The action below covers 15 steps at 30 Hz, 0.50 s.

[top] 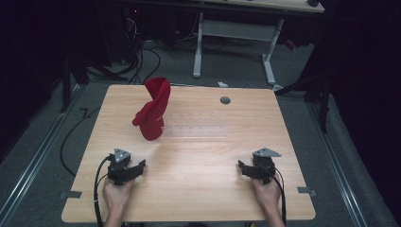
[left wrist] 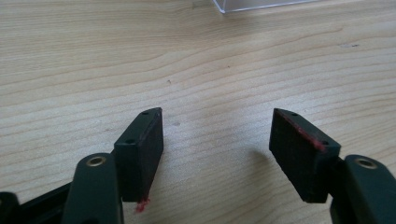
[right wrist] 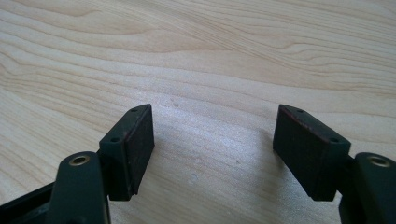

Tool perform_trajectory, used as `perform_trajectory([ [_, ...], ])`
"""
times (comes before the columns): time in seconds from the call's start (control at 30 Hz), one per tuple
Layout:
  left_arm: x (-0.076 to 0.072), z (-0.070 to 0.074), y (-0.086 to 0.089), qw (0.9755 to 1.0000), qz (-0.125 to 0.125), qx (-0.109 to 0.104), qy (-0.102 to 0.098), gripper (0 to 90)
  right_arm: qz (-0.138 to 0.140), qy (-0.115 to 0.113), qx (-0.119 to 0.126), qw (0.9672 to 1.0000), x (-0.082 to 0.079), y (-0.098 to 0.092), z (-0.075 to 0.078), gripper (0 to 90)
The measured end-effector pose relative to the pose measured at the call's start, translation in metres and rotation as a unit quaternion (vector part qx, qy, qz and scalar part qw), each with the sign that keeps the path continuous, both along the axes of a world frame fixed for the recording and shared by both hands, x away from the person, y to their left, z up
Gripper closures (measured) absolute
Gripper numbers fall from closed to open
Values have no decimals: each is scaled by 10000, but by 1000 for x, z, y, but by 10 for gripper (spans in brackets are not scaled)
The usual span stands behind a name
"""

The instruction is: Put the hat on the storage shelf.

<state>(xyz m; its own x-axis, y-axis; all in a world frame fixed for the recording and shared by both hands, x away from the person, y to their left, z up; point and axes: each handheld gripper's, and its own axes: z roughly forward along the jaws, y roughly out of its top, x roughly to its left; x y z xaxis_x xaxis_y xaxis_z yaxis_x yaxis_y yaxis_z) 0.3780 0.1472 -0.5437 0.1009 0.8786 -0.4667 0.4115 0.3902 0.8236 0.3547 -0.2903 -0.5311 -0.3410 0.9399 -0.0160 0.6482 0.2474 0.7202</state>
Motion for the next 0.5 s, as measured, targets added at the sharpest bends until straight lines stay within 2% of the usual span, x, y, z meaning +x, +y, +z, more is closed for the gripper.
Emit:
perform_trajectory([
  [0.23,-1,-3,-6,9992,-76,383,-42,344,3,-2,-2,10000,0,0,0,294],
  [0.43,-1,-3,-7,9992,-108,384,-25,317,4,-1,-1,10000,0,0,0,294],
  [0.5,-1,-3,-8,9992,-27,399,-25,314,5,-1,-1,10000,0,0,0,293],
])
